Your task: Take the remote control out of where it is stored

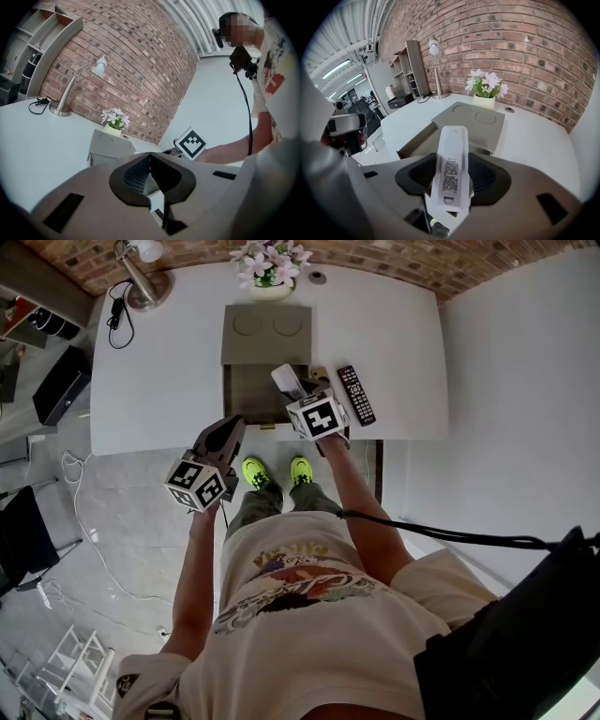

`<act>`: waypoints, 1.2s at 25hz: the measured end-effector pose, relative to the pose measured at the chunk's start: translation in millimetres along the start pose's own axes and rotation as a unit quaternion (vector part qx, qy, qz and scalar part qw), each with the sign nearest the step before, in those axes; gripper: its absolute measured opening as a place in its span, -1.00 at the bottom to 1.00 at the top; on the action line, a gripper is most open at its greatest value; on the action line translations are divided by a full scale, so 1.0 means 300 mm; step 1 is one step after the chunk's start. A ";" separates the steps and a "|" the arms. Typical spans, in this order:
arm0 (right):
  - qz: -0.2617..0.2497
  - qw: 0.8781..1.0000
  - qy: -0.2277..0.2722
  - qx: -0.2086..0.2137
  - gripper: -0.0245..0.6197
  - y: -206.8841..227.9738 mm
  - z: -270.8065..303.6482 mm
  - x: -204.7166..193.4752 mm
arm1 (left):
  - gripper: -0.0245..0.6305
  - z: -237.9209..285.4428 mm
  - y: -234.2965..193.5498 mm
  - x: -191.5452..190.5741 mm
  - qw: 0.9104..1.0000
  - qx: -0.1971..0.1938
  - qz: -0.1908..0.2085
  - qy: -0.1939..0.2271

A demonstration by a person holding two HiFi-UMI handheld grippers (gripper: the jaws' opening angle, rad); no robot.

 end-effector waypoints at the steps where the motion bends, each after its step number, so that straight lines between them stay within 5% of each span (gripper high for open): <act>1: 0.000 1.000 0.001 -0.001 -0.24 0.001 -0.004 -0.001 | -0.91 -0.001 0.004 -0.001 1.000 0.000 0.001 0.000; 30: 0.017 0.999 0.007 -0.027 -0.24 0.136 -0.167 -0.088 | -0.91 0.077 0.088 -0.021 1.000 -0.006 0.018 -0.017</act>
Point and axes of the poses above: the fingertips, and each gripper's own axes: z forward along the fingers, y to its right, x out of its top, the point moved 6 cm from there along -z, backward along the fingers, and after that the axes turned 15 degrees about x, right-handed, at the moved point
